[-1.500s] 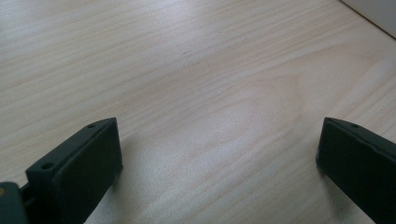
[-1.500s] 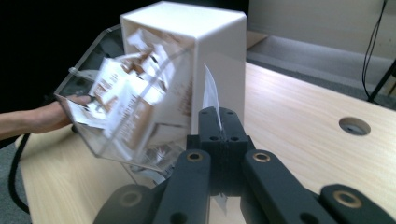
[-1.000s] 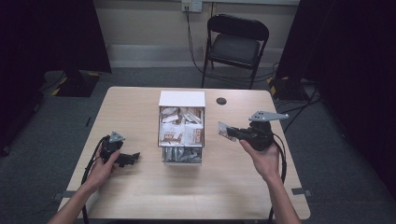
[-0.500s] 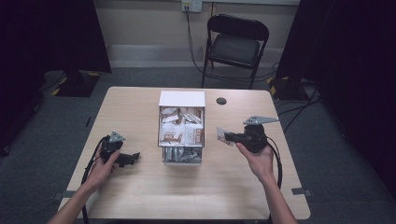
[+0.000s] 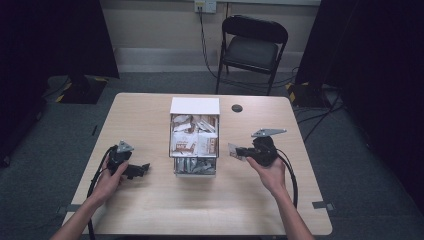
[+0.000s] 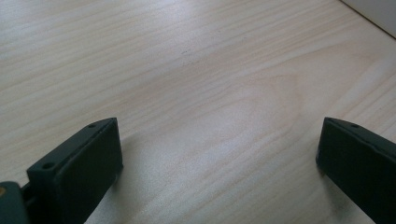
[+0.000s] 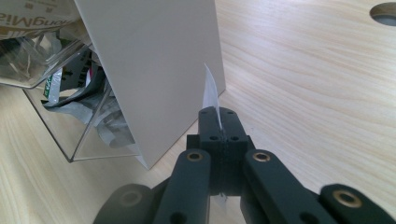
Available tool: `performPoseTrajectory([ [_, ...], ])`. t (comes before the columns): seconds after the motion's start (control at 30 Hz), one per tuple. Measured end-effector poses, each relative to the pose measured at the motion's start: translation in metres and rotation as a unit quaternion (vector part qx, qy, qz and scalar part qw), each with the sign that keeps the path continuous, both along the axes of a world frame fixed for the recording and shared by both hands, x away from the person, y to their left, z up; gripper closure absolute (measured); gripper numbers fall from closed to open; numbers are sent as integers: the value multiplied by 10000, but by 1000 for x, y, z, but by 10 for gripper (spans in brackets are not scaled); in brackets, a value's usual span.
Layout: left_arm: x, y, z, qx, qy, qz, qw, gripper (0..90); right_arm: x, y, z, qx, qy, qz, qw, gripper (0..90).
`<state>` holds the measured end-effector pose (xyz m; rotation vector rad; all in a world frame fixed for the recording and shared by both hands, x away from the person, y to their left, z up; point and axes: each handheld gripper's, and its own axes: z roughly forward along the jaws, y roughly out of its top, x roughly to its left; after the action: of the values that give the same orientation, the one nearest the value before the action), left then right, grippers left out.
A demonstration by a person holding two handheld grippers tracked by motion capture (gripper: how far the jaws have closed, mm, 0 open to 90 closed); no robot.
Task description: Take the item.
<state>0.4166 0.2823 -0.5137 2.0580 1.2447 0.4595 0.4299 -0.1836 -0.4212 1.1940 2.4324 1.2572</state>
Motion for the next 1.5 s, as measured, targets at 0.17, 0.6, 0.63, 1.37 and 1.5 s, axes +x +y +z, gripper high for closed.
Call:
performPoseTrajectory([
  [0.17,0,0,0,2,-2,6,10000,0,4,5,-7,-68,55,39,10000,900],
  [0.6,0,0,0,-3,-3,10,10000,0,14,4,-38,-111,404,-108,9991,900],
  [0.63,0,0,0,-4,-3,5,10000,0,15,5,-40,-122,409,-96,9990,900],
  [1.37,0,0,0,-8,-6,14,10000,0,20,13,-69,-255,463,-249,9983,887],
  [1.5,0,0,0,-5,-2,5,10000,0,21,14,-72,-368,423,-398,9976,817],
])
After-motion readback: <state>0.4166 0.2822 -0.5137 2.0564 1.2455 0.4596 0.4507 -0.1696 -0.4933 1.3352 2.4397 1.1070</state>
